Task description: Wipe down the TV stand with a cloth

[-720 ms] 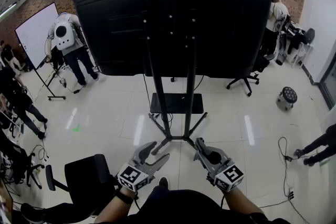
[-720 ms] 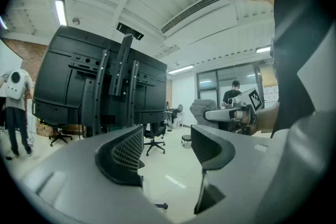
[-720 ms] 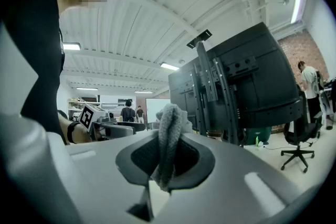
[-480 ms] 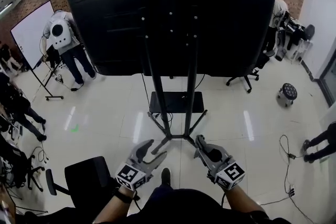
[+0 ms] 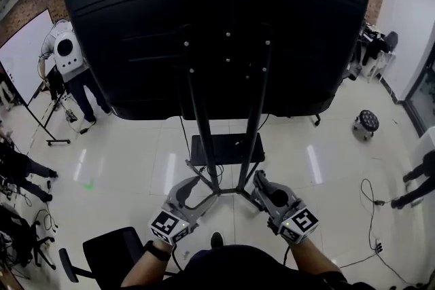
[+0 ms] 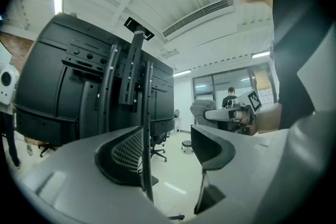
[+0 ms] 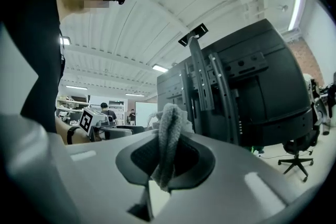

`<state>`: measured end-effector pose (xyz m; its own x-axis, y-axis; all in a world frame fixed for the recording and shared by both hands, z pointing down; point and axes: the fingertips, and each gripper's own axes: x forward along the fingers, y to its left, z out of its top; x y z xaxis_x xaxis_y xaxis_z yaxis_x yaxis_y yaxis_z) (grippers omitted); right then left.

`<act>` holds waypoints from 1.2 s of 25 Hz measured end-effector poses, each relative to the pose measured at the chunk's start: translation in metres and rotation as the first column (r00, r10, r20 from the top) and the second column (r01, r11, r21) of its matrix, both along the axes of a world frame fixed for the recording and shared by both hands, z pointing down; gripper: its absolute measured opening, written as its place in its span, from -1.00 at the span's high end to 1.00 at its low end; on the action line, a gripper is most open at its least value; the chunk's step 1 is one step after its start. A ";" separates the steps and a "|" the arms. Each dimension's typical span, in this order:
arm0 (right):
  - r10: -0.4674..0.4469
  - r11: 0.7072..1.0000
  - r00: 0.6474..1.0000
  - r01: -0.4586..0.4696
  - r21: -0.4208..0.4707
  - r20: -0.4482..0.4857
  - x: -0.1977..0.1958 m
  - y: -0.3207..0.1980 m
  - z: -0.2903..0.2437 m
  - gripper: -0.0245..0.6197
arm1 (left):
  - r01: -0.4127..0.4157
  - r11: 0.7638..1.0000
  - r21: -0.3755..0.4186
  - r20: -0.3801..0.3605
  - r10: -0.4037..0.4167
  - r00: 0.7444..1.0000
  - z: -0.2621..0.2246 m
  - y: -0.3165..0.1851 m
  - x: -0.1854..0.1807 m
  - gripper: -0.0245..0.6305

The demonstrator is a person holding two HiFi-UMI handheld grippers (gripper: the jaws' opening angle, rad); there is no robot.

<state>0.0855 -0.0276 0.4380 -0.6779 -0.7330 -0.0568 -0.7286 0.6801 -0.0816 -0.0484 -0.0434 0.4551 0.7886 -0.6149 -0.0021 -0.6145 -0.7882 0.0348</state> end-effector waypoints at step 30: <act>0.033 0.869 0.968 0.095 0.486 -0.248 -0.040 -0.165 -0.221 0.84 | -0.162 0.881 0.444 0.006 0.178 0.984 -0.220 -0.155 0.007 -0.01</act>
<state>0.0451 -0.1926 0.2165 -0.7392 -0.6308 -0.2360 -0.6596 0.6072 0.4430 -0.0412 -0.1983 0.2352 0.8756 -0.4001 -0.2705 -0.4740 -0.8194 -0.3224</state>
